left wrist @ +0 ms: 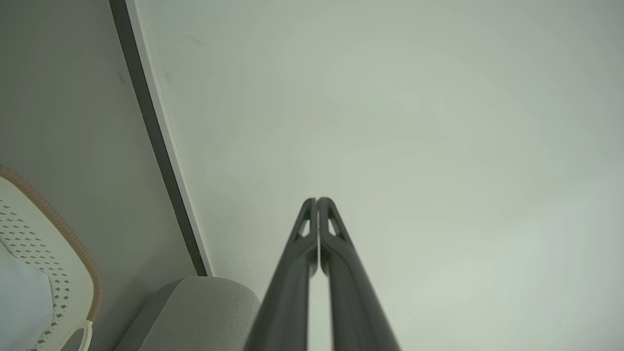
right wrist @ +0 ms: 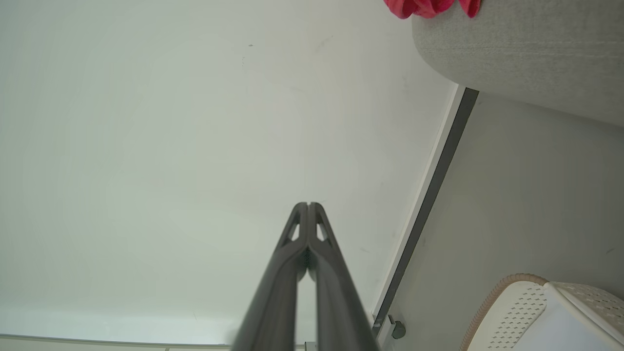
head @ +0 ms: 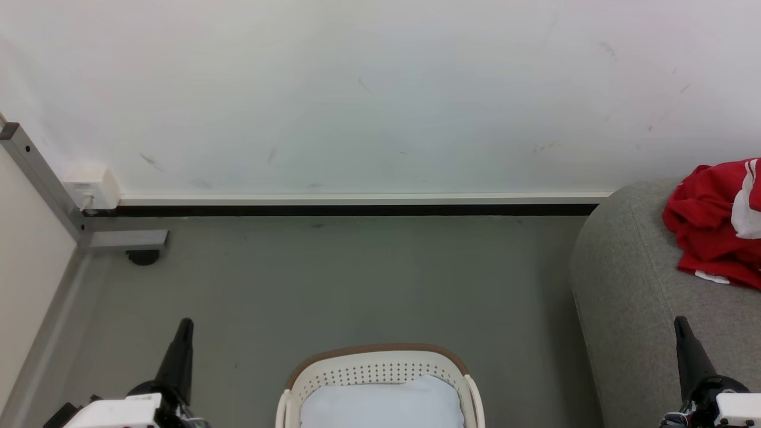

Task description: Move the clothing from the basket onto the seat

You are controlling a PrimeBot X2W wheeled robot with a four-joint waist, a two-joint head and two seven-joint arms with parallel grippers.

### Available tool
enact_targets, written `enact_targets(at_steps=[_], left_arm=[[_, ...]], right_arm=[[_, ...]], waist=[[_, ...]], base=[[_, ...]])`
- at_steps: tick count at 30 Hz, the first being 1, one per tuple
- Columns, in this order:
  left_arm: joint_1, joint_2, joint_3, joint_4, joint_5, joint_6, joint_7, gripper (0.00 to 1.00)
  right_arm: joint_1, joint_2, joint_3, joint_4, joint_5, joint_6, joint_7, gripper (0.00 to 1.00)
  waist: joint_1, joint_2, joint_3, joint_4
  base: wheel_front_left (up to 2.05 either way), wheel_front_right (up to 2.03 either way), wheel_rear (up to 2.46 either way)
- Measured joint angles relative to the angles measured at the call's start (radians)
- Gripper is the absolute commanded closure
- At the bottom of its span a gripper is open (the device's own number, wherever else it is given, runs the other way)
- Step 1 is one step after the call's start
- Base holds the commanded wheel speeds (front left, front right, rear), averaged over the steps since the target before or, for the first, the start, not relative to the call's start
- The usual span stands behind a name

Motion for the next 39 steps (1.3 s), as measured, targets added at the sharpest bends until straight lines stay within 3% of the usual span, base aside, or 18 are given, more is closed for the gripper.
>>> enact_targets(at_steps=[39], left_arm=[[0.000, -0.002, 0.002, 0.000, 0.000, 0.000, 0.003, 1.00]], right_arm=[[0.000, 0.000, 0.000, 0.000, 0.000, 0.000, 0.000, 1.00]], waist=[[0.0000, 0.0000, 0.000, 0.000]], base=[[0.00, 0.00, 0.00]])
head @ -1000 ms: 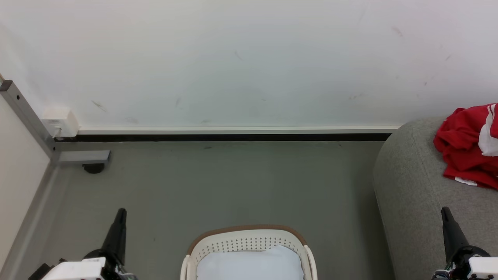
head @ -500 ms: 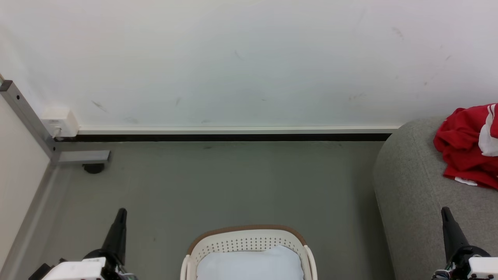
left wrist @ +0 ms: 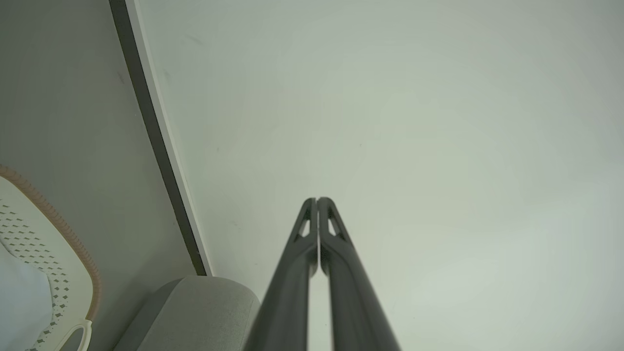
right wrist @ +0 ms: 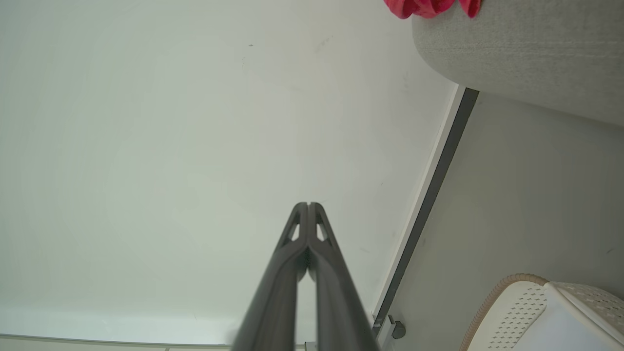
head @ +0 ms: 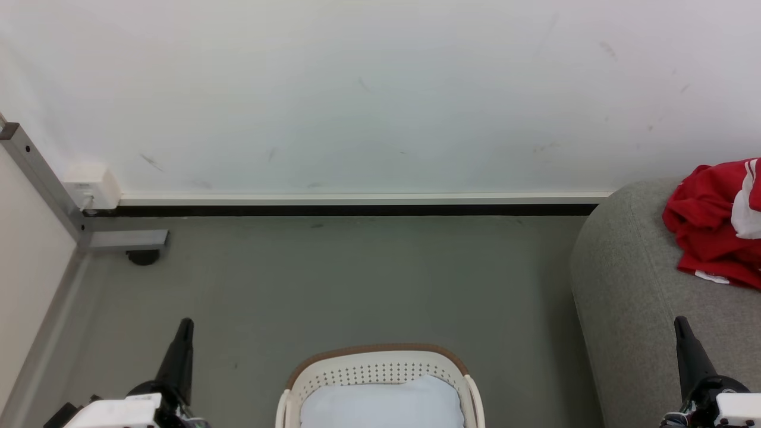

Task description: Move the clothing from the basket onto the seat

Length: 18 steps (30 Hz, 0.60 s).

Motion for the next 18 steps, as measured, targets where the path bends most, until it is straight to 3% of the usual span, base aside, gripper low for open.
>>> enact_targets(at_steps=[18], left_arm=[[0.000, 0.000, 0.001, 0.000, 0.000, 0.000, 0.000, 1.00]], right_arm=[[0.000, 0.000, 0.000, 0.000, 0.000, 0.000, 0.000, 1.00]], waist=[[0.0000, 0.0000, 0.000, 0.000]], base=[[0.00, 0.00, 0.00]])
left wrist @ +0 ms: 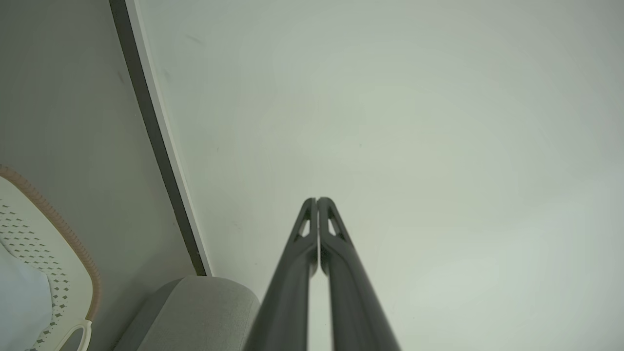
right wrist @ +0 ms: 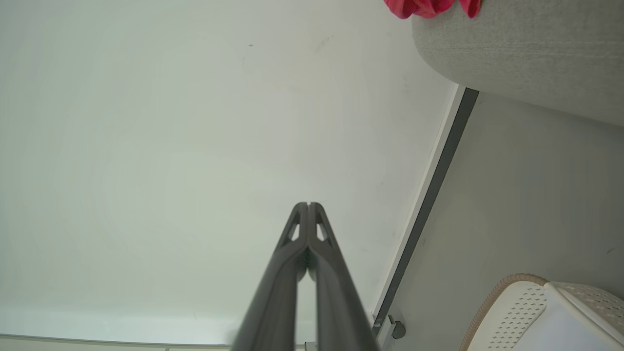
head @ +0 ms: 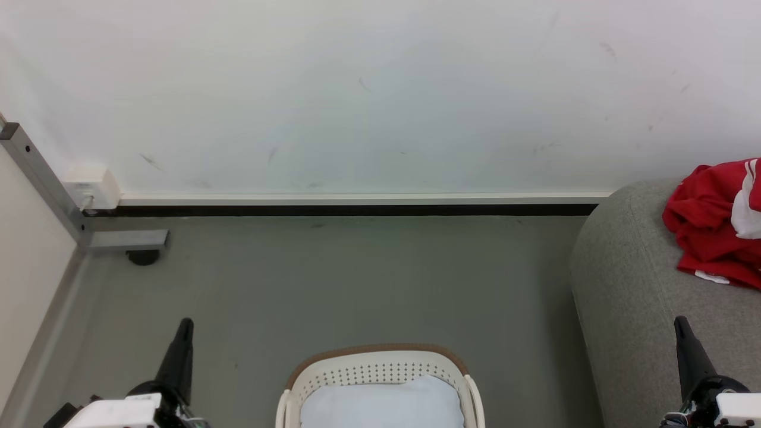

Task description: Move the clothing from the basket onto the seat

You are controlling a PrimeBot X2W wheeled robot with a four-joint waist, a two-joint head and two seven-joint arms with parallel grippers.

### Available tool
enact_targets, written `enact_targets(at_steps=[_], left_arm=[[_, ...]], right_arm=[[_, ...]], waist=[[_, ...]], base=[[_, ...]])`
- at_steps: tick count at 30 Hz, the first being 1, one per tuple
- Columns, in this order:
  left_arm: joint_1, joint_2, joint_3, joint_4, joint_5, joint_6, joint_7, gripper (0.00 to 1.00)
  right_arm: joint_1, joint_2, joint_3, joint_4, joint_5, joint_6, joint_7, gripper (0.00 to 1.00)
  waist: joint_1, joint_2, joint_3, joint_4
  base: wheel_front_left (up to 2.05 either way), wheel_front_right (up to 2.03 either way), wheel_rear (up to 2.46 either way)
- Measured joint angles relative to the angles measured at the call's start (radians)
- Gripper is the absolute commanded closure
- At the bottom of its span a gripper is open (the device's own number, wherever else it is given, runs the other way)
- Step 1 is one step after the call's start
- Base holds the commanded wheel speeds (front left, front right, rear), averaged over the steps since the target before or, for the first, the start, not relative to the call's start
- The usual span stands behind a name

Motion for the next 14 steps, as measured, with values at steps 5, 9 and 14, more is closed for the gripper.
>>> enact_targets(at_steps=[5, 9, 14], left_arm=[[0.000, 0.000, 0.000, 0.000, 0.000, 0.000, 0.000, 1.00], [0.000, 0.000, 0.000, 0.000, 0.000, 0.000, 0.000, 1.00], [0.000, 0.000, 0.000, 0.000, 0.000, 0.000, 0.000, 1.00]], right_arm=[[0.000, 0.000, 0.000, 0.000, 0.000, 0.000, 0.000, 1.00], [0.000, 0.000, 0.000, 0.000, 0.000, 0.000, 0.000, 1.00], [0.000, 0.000, 0.000, 0.000, 0.000, 0.000, 0.000, 1.00]], waist=[[0.0000, 0.0000, 0.000, 0.000], [0.0000, 0.0000, 0.000, 0.000], [0.0000, 0.0000, 0.000, 0.000]], base=[[0.00, 0.00, 0.00], [0.00, 0.00, 0.00], [0.00, 0.00, 0.00]])
